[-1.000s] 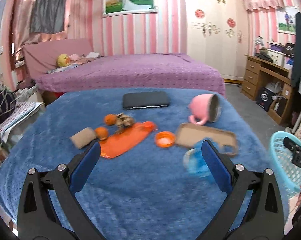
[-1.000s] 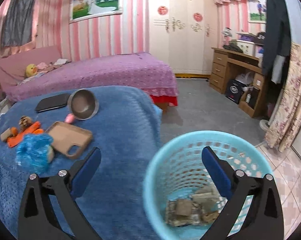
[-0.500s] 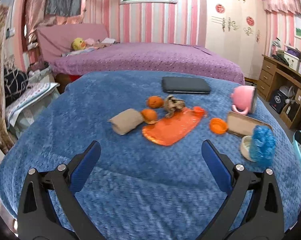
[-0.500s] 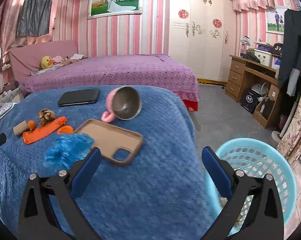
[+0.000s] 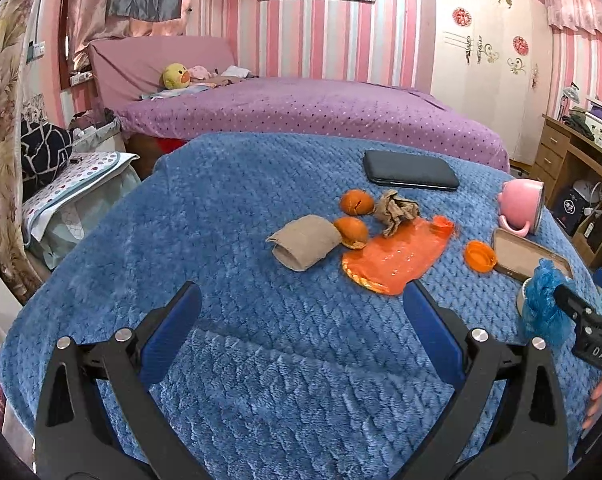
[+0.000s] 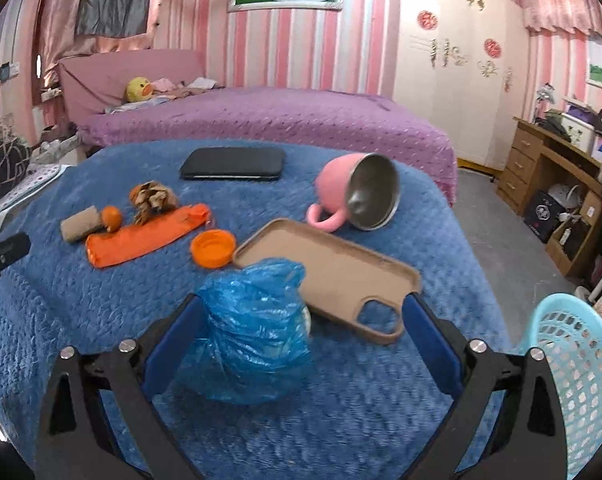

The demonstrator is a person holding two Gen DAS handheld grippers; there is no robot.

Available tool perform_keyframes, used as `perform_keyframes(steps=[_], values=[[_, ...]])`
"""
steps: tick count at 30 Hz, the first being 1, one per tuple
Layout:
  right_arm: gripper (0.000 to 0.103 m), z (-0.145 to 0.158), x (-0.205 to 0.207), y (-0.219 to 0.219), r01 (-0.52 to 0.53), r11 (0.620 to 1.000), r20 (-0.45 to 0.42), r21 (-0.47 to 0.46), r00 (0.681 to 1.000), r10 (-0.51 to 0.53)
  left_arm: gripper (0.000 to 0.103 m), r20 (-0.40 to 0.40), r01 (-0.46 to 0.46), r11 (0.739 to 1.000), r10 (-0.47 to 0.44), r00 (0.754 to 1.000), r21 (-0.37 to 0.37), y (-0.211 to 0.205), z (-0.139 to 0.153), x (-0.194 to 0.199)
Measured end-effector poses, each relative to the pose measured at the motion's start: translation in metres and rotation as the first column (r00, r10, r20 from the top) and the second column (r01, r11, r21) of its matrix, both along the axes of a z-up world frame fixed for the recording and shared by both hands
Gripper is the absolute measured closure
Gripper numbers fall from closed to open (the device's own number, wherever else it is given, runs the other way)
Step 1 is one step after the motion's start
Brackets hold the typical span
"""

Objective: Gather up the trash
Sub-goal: 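Reach the right tool to the blue plastic bag and grasp it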

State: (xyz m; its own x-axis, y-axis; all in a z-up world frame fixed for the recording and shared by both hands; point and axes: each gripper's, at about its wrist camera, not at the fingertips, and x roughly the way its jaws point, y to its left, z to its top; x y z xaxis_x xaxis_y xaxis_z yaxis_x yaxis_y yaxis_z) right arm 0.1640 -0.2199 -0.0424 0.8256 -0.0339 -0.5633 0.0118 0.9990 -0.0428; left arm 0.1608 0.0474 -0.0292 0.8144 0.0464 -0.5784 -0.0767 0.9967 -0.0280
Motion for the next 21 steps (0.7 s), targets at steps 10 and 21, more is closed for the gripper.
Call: perform_keyframes(steps=[10, 21], values=[[0.089, 0.001, 0.001, 0.006, -0.129, 0.991, -0.004, 0.045, 0.992, 0.129, 0.006, -0.006, -0.005, 1.000, 0.005, 1.000, -0.013, -0.002, -0.002, 0.002], [0.094, 0.025, -0.021, -0.054, -0.017, 0.997, 0.097, 0.076, 0.995, 0.010, 0.006, -0.012, 0.043, 0.999, -0.043, 0.999, -0.029, -0.033, -0.002, 0.002]])
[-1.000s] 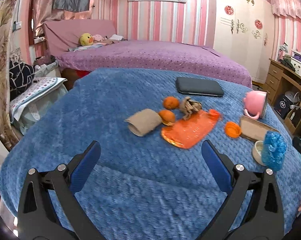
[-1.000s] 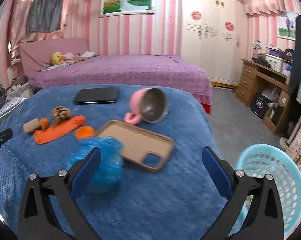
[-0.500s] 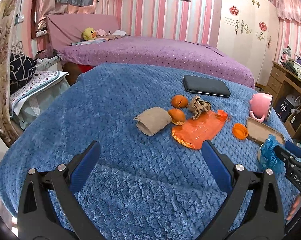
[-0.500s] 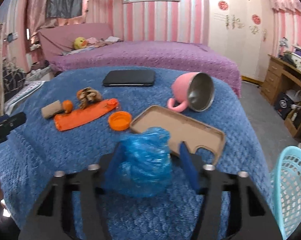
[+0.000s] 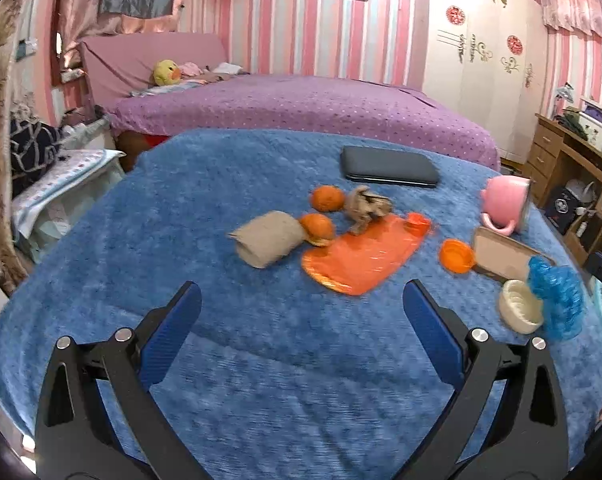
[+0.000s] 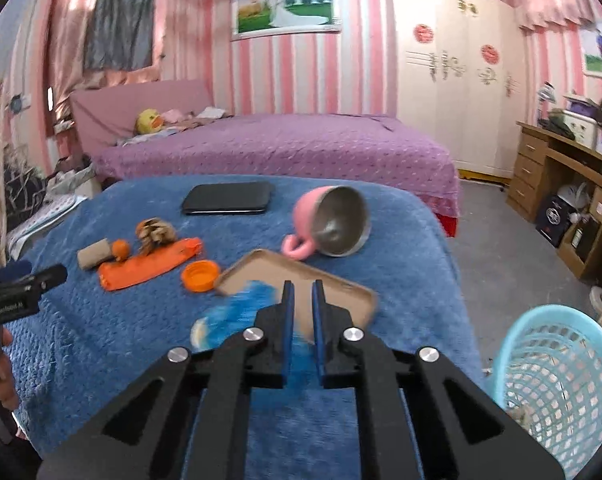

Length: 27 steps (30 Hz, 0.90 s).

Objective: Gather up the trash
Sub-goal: 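Reach the right tool to the blue plastic bag and grasp it, then carry the blue bag toward the basket with the right tool while the left tool grasps the white round container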

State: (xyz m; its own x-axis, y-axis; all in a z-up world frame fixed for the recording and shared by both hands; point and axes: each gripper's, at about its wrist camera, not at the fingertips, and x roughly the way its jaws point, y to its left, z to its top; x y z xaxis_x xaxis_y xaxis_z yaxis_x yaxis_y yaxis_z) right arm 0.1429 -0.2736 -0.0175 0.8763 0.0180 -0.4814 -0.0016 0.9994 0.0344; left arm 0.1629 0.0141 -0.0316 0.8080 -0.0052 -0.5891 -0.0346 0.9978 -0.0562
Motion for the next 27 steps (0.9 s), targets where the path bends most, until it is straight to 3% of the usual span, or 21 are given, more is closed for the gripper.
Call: perform_keyframes(steps=[4, 6, 8, 10, 14, 18, 19, 20, 23, 27], values=[[0.092, -0.009, 0.002, -0.020, 0.009, 1.000, -0.053, 0.010, 0.999, -0.009, 0.006, -0.004, 0.053, 0.999, -0.053, 0.999, 0.011, -0.028, -0.002, -0.001], [0.081, -0.012, -0.001, -0.022, 0.009, 1.000, -0.051, 0.010, 0.999, -0.008, 0.006, 0.001, 0.069, 0.997, -0.069, 0.998, 0.022, -0.039, -0.001, -0.001], [0.027, -0.010, -0.004, -0.019, 0.006, 1.000, -0.030, 0.007, 1.000, -0.006, 0.006, 0.001, 0.079, 0.997, -0.079, 0.997, 0.022, -0.046, -0.003, -0.001], [0.024, -0.004, -0.007, -0.011, -0.003, 1.000, 0.011, 0.008, 1.000, 0.003, 0.006, -0.006, 0.080, 0.996, -0.080, 0.997, 0.031, -0.049, -0.005, -0.001], [0.022, -0.012, 0.004, 0.008, -0.050, 0.999, -0.026, 0.009, 0.998, 0.051, 0.006, -0.012, 0.070, 0.997, -0.070, 0.998, 0.045, -0.045, -0.008, -0.002], [0.023, -0.029, 0.017, 0.030, -0.092, 0.996, -0.087, -0.010, 0.992, 0.091, 0.006, -0.021, 0.051, 0.998, -0.050, 0.999, 0.041, -0.039, -0.010, 0.000], [0.031, -0.032, 0.019, 0.033, -0.109, 0.994, -0.097, -0.006, 0.989, 0.108, 0.006, -0.024, 0.046, 0.998, -0.045, 0.999, 0.038, -0.037, -0.010, 0.000], [0.051, -0.032, 0.019, 0.035, -0.123, 0.992, -0.099, -0.001, 0.988, 0.122, 0.006, -0.026, 0.042, 0.999, -0.042, 0.999, 0.034, -0.036, -0.010, 0.001], [0.086, -0.033, 0.019, 0.034, -0.161, 0.986, -0.102, 0.036, 0.981, 0.164, 0.006, -0.029, 0.038, 0.999, -0.037, 0.999, 0.016, -0.037, -0.010, 0.002], [0.093, -0.024, 0.009, 0.018, -0.124, 0.992, -0.047, 0.032, 0.991, 0.125, 0.006, -0.032, 0.054, 0.999, -0.053, 0.998, 0.009, -0.047, -0.010, 0.003]])
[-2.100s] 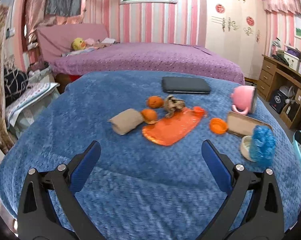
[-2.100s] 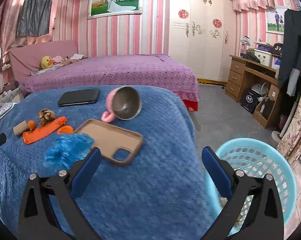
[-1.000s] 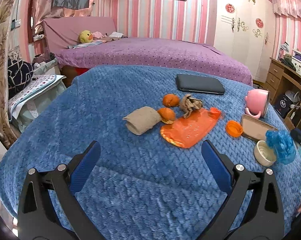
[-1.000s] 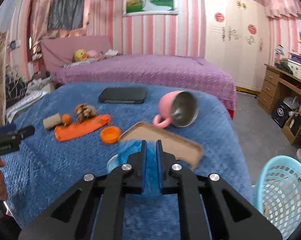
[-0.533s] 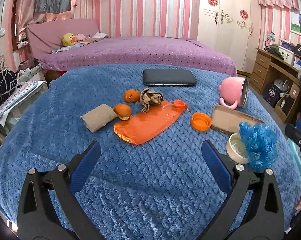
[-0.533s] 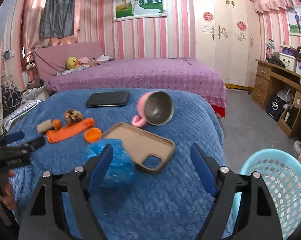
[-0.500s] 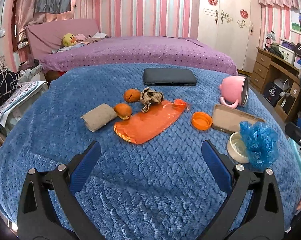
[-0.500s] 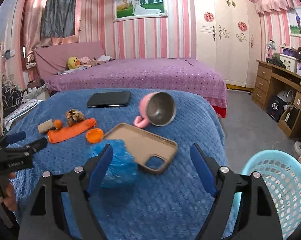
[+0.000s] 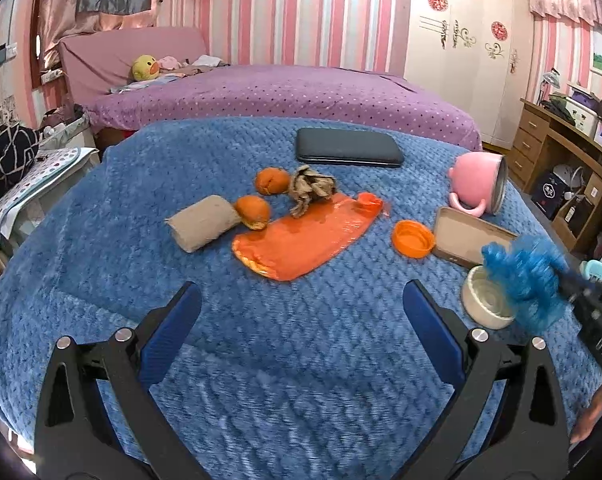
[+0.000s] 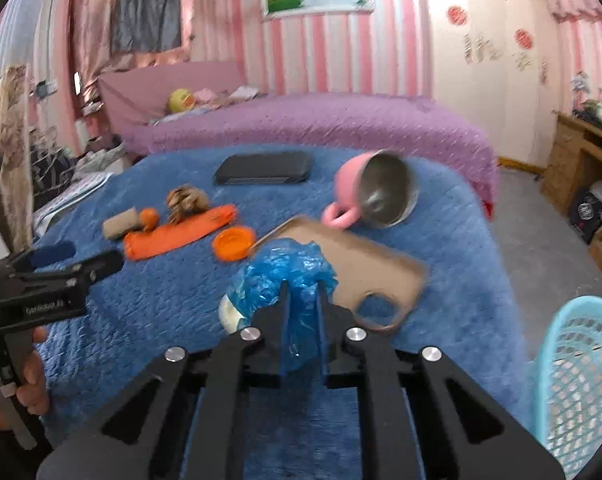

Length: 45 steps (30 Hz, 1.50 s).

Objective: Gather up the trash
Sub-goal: 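Carry the blue bag toward the basket with the right tool while the left tool grasps the white round container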

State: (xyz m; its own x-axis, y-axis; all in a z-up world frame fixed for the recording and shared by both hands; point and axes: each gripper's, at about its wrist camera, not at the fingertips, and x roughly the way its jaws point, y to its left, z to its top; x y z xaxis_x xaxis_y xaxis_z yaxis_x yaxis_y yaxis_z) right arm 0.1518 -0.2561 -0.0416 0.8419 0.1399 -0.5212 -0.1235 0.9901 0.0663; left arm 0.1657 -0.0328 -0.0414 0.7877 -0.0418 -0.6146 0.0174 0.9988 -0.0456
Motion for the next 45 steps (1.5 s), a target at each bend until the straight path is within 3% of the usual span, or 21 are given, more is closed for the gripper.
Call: perform_keyframes(steps=[3, 8, 18, 25, 28, 32, 40, 45], values=[[0.094, 0.011, -0.014, -0.028, 0.073, 0.997, 0.057, 0.020, 0.996, -0.074, 0.006, 0.001, 0.023, 1.000, -0.023, 1.000, -0.004, -0.014, 0.000, -0.001], [0.094, 0.016, -0.028, -0.075, 0.169, 0.984, 0.071, 0.056, 0.982, -0.173, 0.006, -0.023, 0.092, 0.995, -0.092, 0.995, -0.025, -0.052, -0.002, 0.001], [0.094, 0.016, -0.046, -0.129, 0.239, 0.966, 0.075, 0.095, 0.966, -0.247, 0.007, -0.118, 0.234, 0.972, -0.231, 0.966, 0.009, -0.140, -0.021, 0.016], [0.094, 0.015, -0.050, -0.138, 0.240, 0.966, 0.074, 0.097, 0.966, -0.247, 0.030, -0.193, 0.215, 0.976, -0.216, 0.957, -0.023, -0.150, -0.035, 0.038], [0.094, 0.014, -0.050, -0.141, 0.240, 0.966, 0.071, 0.100, 0.966, -0.248, 0.042, -0.190, 0.221, 0.975, -0.222, 0.956, -0.031, -0.150, -0.036, 0.038], [0.094, 0.013, -0.053, -0.145, 0.247, 0.965, 0.071, 0.092, 0.965, -0.254, 0.042, -0.174, 0.234, 0.972, -0.235, 0.956, -0.025, -0.152, -0.033, 0.034], [0.094, 0.016, -0.061, -0.154, 0.272, 0.960, 0.080, 0.071, 0.957, -0.277, 0.042, -0.064, 0.256, 0.967, -0.255, 0.965, 0.012, -0.152, -0.013, -0.003], [0.094, 0.018, -0.069, -0.163, 0.293, 0.954, 0.081, 0.055, 0.951, -0.297, 0.042, -0.015, 0.239, 0.971, -0.239, 0.971, -0.012, -0.148, -0.002, -0.020]])
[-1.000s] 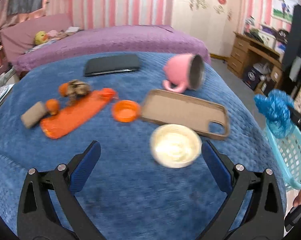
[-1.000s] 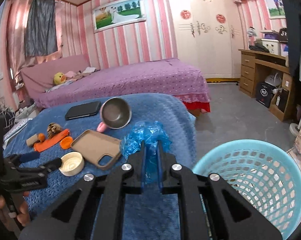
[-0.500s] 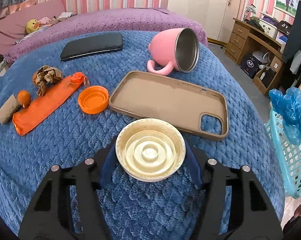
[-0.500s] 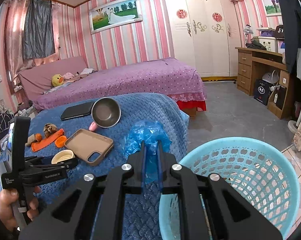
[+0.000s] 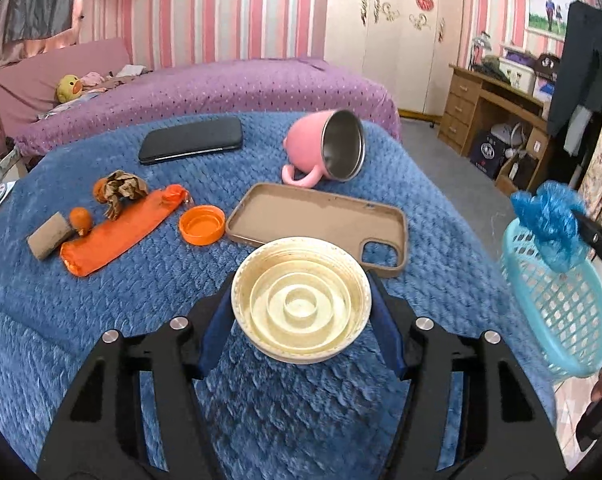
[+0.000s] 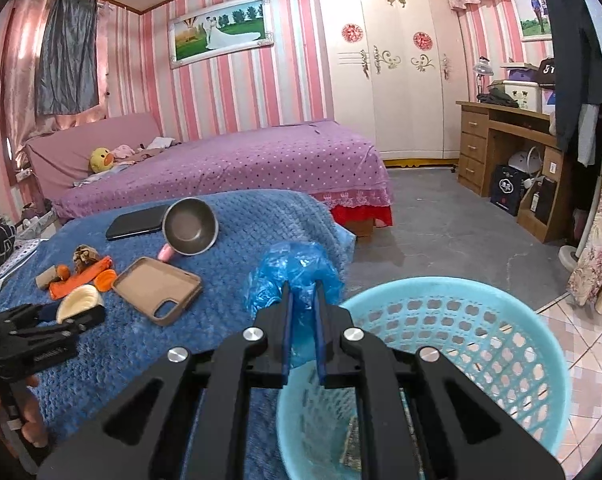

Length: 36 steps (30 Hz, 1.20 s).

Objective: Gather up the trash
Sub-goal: 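Carry the blue bag toward the basket with the right tool while the left tool grasps the white round container, then open both tools over the basket, dropping the container and blue bag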

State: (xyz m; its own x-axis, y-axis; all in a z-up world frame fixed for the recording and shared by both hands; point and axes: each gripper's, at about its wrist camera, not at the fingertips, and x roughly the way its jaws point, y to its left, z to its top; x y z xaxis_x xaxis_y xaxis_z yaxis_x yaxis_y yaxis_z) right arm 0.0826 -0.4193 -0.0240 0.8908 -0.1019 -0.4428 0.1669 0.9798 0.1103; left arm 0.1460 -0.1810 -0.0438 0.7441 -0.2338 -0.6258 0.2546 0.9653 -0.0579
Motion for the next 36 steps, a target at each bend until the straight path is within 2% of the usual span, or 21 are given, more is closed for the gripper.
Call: perform_keyframes(steps=[7, 14, 18, 21, 29, 36], values=[[0.094, -0.002, -0.018, -0.028, 0.052, 0.998, -0.013, -0.022, 0.999, -0.052, 0.042, 0.062, 0.014, 1.000, -0.013, 0.998, -0.008, -0.009, 0.007, -0.023], [0.094, -0.007, -0.030, -0.056, 0.103, 0.993, -0.036, -0.064, 0.994, -0.105, 0.042, 0.065, 0.034, 0.999, -0.032, 0.997, -0.034, -0.027, 0.011, -0.031], [0.094, -0.007, -0.033, -0.065, 0.124, 0.983, -0.054, -0.139, 0.990, -0.132, 0.042, 0.096, 0.082, 0.997, -0.080, 0.992, -0.013, -0.048, 0.018, -0.035], [0.094, -0.009, -0.037, -0.079, 0.139, 0.977, -0.066, -0.160, 0.986, -0.151, 0.042, 0.115, 0.123, 0.992, -0.121, 0.986, -0.008, -0.066, 0.022, -0.042], [0.094, -0.013, -0.060, -0.117, 0.199, 0.972, -0.062, -0.124, 0.976, -0.207, 0.042, 0.093, 0.233, 0.972, -0.230, 0.969, -0.017, -0.136, 0.013, -0.056], [0.094, -0.017, -0.074, -0.144, 0.247, 0.968, -0.040, -0.038, 0.968, -0.248, 0.042, 0.068, 0.295, 0.954, -0.292, 0.954, -0.044, -0.190, 0.008, -0.061]])
